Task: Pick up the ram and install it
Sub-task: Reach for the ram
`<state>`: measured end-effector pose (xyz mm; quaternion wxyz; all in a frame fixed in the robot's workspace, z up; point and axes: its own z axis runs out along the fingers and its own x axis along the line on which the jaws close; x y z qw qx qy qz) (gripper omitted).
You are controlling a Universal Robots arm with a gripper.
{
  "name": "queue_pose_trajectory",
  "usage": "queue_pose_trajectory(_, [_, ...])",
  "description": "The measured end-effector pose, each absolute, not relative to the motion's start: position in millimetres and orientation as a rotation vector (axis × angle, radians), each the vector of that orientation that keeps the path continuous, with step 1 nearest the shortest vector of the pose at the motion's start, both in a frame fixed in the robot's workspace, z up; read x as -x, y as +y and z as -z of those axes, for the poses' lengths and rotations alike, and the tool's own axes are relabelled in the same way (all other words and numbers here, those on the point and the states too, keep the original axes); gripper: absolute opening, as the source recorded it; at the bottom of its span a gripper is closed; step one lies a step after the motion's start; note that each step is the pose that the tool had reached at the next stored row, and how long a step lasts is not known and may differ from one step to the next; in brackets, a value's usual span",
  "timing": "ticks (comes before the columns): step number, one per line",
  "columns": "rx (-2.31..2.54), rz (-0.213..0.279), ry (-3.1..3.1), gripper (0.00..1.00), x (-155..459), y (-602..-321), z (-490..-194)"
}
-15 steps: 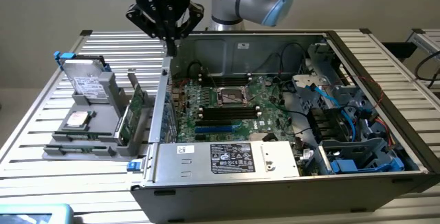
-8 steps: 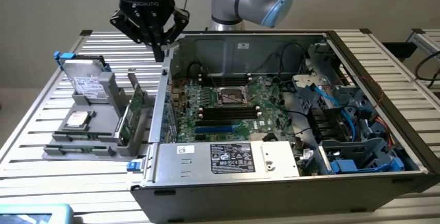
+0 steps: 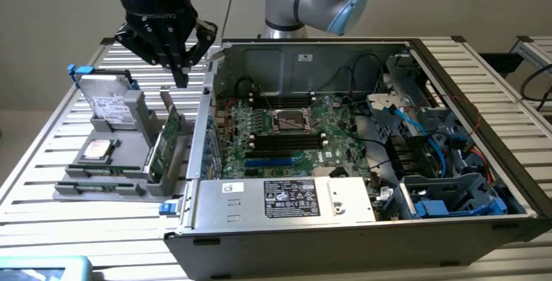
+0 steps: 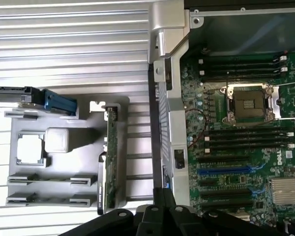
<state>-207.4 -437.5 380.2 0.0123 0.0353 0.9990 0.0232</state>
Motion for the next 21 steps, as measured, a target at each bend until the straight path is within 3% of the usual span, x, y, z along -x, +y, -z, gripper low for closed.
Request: queue_pose_trajectory(21, [-0.111, -0.071, 3.119, 0.11, 261, -455, -358])
